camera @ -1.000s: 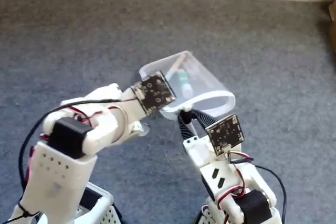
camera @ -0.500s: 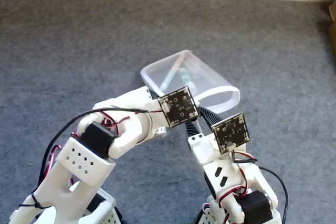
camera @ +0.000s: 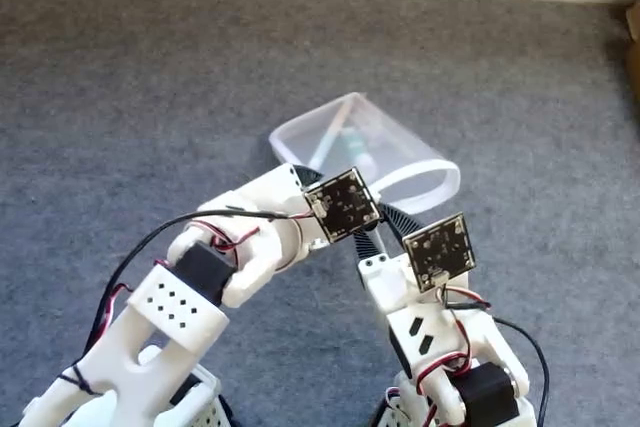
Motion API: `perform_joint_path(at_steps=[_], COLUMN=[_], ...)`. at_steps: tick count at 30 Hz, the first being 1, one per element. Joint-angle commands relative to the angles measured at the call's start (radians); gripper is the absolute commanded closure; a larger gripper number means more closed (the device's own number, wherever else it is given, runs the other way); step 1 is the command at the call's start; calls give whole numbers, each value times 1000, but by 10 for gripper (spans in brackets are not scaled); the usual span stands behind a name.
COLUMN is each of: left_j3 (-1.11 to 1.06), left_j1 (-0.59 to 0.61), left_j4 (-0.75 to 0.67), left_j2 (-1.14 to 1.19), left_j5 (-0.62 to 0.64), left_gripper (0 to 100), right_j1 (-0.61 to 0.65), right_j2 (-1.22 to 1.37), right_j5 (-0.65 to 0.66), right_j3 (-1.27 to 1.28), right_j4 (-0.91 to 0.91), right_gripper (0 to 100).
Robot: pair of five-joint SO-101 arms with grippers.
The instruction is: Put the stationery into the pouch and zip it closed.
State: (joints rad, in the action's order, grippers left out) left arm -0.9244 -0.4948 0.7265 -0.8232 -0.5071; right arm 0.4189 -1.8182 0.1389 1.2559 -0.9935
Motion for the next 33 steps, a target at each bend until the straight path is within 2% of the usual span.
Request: perform_joint_path(at_steps=[1, 7, 17, 25, 33], left_j3=[-39, -77, -77, -81, -77], left_j1=[-12, -10, -10, -2, -2], left_j4=[-138, -170, -164, -163, -129], left_j2=[-19, -19, -21, -21, -21], left_j5=[92, 164, 164, 164, 166], left_gripper=[755, 774, 998, 994, 994], right_j1=[-13, -15, -16, -28, -191], right_j2=[-12, -12, -12, -12, -8], right_j5=[11, 11, 11, 11, 3], right_j3=[-65, -65, -65, -58, -54], right_j4=[7, 7, 7, 41, 157], right_gripper=[991, 991, 991, 992, 992])
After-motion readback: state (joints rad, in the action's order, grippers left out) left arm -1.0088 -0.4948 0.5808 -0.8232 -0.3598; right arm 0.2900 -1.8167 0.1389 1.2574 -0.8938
